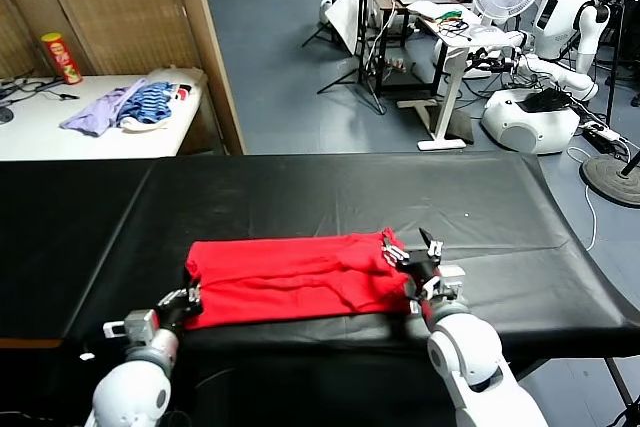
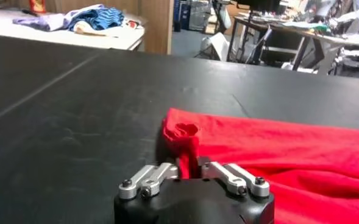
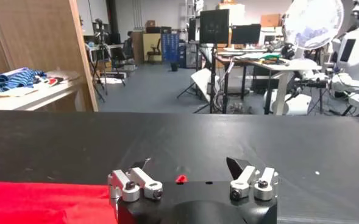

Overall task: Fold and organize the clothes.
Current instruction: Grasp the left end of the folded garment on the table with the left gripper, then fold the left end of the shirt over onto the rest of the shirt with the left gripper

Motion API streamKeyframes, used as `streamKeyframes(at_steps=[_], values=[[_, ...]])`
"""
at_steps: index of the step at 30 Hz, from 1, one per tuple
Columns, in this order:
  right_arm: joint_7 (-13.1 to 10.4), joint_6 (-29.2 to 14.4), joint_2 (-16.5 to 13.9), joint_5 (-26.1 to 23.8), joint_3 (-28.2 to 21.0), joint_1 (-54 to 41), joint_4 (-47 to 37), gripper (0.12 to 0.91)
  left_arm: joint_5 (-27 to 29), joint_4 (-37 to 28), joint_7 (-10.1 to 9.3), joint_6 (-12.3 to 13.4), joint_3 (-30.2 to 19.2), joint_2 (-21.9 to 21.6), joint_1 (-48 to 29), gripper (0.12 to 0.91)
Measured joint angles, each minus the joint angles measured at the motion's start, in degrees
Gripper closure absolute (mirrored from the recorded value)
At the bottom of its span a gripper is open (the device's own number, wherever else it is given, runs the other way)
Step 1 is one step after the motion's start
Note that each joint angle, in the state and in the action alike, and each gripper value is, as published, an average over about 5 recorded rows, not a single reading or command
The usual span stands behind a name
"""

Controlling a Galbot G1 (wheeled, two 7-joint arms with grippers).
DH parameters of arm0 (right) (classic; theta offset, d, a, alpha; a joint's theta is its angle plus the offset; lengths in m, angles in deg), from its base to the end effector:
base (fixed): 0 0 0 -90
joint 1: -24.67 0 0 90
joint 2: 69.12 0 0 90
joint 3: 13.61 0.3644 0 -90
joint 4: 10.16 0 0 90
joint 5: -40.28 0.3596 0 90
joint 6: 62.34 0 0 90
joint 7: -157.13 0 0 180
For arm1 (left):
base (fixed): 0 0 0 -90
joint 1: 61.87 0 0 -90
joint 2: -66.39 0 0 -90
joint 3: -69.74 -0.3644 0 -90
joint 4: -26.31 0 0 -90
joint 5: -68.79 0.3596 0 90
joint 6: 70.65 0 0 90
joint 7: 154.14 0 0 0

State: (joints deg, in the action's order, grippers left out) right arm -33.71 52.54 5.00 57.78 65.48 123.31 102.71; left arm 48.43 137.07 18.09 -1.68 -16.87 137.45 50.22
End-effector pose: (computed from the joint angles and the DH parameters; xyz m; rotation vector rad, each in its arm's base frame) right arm 0.2866 -0.0012 -0.2795 0.1624 -2.8835 0.0007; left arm 0.2292 0.0957 -0.3279 0.0936 -2.7485 -0.0169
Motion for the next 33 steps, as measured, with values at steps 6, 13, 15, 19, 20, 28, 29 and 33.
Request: streamKeyframes(at_steps=[6,13,15,19,20,28,29,33], values=[[-0.1,0.3,0.0,0.0,0.4,0.4,0.8,0.227,14.4,-3.2,0.73,3.9,2.1,-3.4,-1.5,0.873],[-0.2,0.4,1.0,-0.5,0.2,1.0,1.2,0.227,25.3,-5.6,0.92,5.3,5.5,-10.9,-1.2,0.873],[-0.2,0.5,1.2,-0.9,0.1,1.3,1.3,0.227,24.6,-4.6,1.11,3.7,5.2,-11.6,-0.7,0.873],[-0.2,0.6,1.4,-1.8,0.2,2.1,1.7,0.227,19.4,-0.4,1.08,-0.7,2.9,-10.8,-0.6,0.873],[-0.2,0.6,1.5,-2.0,0.3,2.3,1.9,0.227,17.1,0.9,0.84,-1.8,2.0,-10.3,-0.8,0.873],[-0.2,0.6,2.0,-2.9,1.9,4.2,2.7,0.227,-5.9,7.9,-4.90,-8.9,-6.6,-4.5,-5.3,0.873],[-0.2,0.6,2.0,-2.9,2.0,4.3,2.7,0.227,-7.8,8.0,-5.36,-9.1,-7.6,-3.7,-6.1,0.873],[-0.2,0.6,2.0,-3.0,2.5,4.4,2.7,0.227,-12.8,8.1,-6.41,-9.5,-10.7,-0.9,-8.9,0.873]])
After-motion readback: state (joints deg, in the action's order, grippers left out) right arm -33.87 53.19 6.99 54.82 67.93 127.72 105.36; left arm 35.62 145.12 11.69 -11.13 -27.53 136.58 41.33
